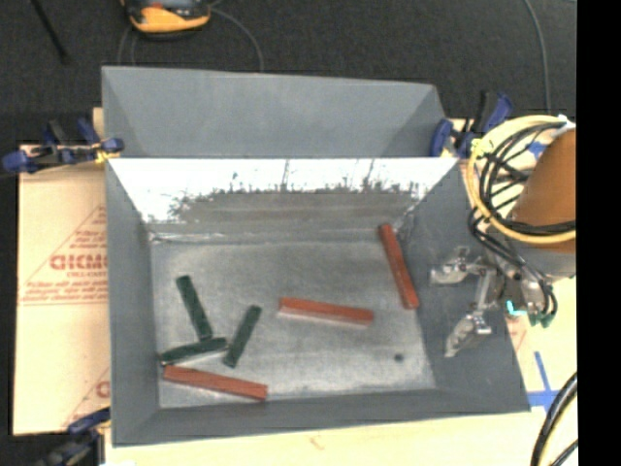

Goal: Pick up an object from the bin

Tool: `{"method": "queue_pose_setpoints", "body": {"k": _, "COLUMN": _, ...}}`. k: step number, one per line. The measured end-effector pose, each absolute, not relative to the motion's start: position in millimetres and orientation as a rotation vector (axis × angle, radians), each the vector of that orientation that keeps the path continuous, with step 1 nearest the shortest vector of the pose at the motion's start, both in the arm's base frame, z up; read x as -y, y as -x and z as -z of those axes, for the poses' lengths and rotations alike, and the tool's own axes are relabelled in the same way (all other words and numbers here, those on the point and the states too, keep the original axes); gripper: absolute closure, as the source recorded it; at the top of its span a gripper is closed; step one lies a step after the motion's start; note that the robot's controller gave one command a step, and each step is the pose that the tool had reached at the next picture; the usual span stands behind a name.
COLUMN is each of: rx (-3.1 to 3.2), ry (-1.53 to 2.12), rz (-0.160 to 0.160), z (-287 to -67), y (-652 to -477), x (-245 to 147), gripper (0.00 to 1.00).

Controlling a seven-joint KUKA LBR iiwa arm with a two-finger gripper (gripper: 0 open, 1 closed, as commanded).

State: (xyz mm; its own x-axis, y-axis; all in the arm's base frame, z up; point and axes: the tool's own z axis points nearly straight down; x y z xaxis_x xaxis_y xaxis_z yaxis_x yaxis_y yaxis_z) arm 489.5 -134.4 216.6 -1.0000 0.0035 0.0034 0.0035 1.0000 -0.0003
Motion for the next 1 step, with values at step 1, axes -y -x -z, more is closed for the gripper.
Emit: {"method": "queue_pose_setpoints", "body": {"k": 1, "rx": 3.145, "ry": 0.001, "rz": -0.003, "z": -219.8, "y": -491.2, "x": 133.9, "gripper": 0.0}}
